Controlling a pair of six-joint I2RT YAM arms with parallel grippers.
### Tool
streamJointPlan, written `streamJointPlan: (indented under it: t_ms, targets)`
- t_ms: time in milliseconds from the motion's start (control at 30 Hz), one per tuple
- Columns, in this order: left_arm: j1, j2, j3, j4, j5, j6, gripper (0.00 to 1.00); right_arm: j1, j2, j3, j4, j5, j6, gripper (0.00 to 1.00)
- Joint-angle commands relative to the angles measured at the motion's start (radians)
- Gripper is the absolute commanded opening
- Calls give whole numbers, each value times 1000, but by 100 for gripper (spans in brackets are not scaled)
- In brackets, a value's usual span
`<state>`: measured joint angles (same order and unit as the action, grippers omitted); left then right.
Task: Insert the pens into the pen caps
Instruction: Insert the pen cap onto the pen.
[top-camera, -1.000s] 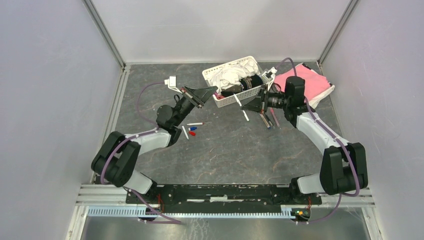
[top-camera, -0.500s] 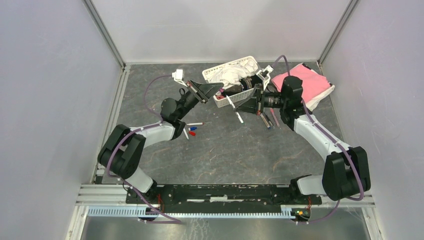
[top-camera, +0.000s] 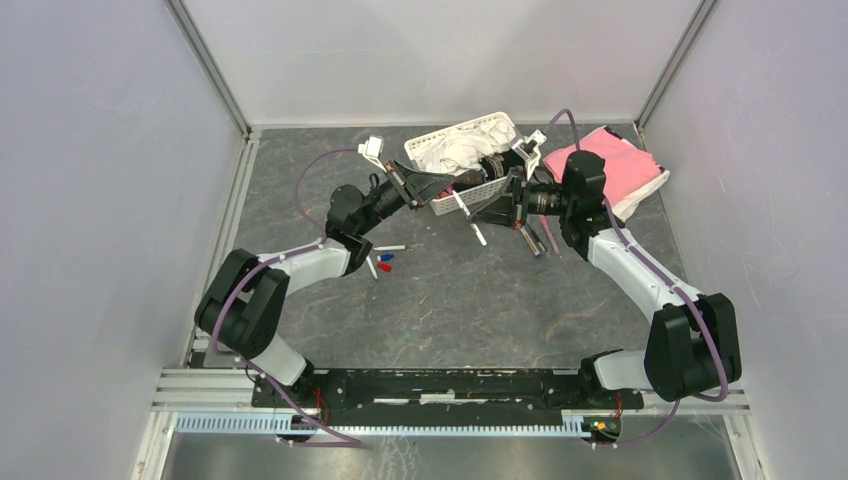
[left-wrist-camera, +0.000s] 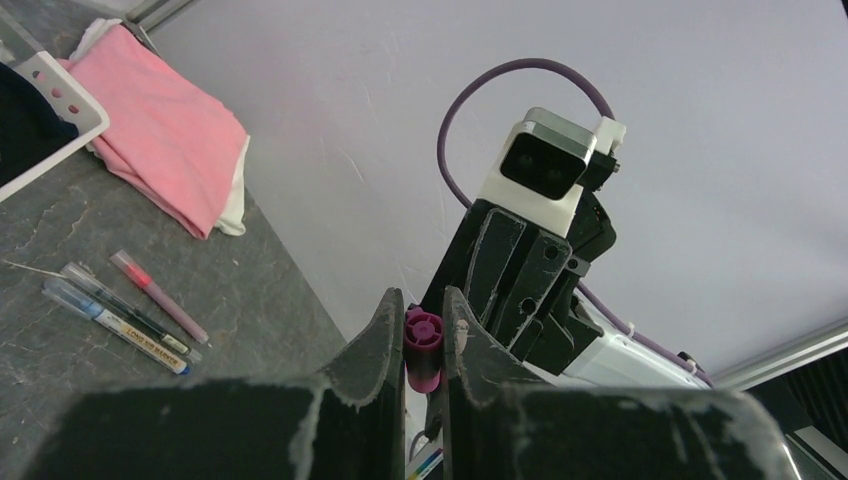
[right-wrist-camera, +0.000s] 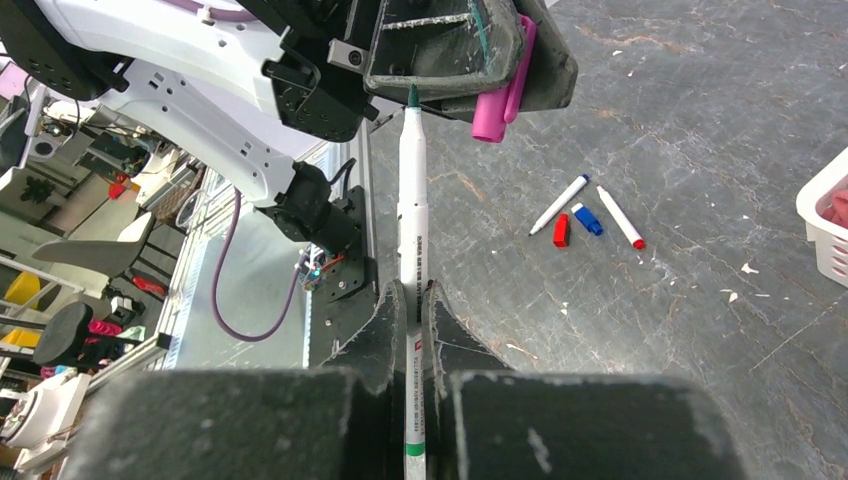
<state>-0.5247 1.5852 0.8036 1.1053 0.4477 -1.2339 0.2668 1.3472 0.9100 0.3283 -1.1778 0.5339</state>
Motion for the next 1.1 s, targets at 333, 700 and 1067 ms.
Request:
streamJointPlan:
  t_ms: [333, 700, 1067]
  targets:
    - [14, -87, 9, 31, -17, 23, 2, 6, -34, 23, -94, 11, -100, 0]
    - [12, -102, 15, -45, -4, 67, 2, 18, -29, 40, -85, 7, -87, 0]
    - [9, -107, 23, -69, 17, 84, 2, 18, -21, 45, -83, 25, -77, 0]
